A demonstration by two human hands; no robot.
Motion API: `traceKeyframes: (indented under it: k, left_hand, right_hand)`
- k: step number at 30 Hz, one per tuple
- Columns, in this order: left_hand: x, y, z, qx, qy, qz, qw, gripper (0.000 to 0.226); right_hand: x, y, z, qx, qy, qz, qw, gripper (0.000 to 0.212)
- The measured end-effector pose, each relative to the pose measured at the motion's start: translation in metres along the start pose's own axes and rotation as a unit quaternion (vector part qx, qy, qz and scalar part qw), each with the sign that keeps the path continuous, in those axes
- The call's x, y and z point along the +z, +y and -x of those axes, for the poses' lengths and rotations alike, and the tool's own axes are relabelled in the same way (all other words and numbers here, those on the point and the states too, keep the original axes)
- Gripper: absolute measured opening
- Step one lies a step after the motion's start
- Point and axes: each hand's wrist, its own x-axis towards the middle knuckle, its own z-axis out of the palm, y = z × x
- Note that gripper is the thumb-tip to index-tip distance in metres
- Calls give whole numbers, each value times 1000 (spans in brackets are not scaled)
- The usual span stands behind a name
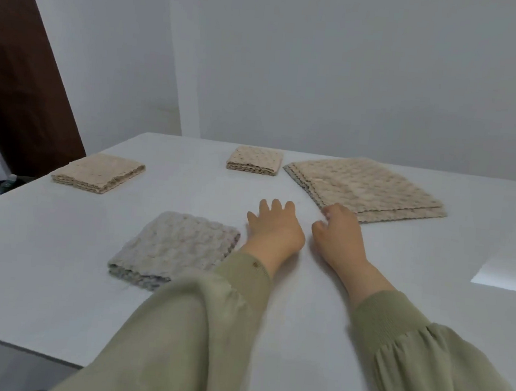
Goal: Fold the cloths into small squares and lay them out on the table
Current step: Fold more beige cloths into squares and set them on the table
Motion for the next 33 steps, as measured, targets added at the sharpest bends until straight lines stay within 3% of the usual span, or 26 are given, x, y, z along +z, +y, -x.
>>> traceKeyframes:
  k: [5, 9, 14, 20, 24, 29, 31, 33]
  left_hand:
    - [32, 32, -42, -5, 28, 54, 998, 53]
    - [35, 48, -82, 85, 122, 111, 983, 42]
    - [46, 78, -114, 176, 125, 69, 974, 43]
    - [45, 100, -136, 144, 92, 23, 985, 43]
    - [48, 113, -139, 123, 42, -23, 991, 50]
    - [51, 139, -126, 111, 30, -3, 993, 54]
    - [55, 151, -115, 113, 50, -3, 992, 46]
    - [57, 156, -103, 98, 93, 50, 990, 19]
  right_hand:
    - [-11, 42, -40, -8, 46, 68, 997, 44]
    - [-22, 81, -75, 17, 84, 92, 992, 44]
    - [-29, 111, -104, 69, 18, 140, 988, 46]
    - [-35, 129, -121, 44, -53, 171, 983, 46]
    - [-55, 147, -131, 24, -51, 179, 982, 45]
    - [-79, 182, -123, 26, -46, 172, 984, 41]
    - [-83, 192, -112, 28, -45, 148, 988, 40]
    - [-86, 194, -102, 29, -48, 122, 991, 41]
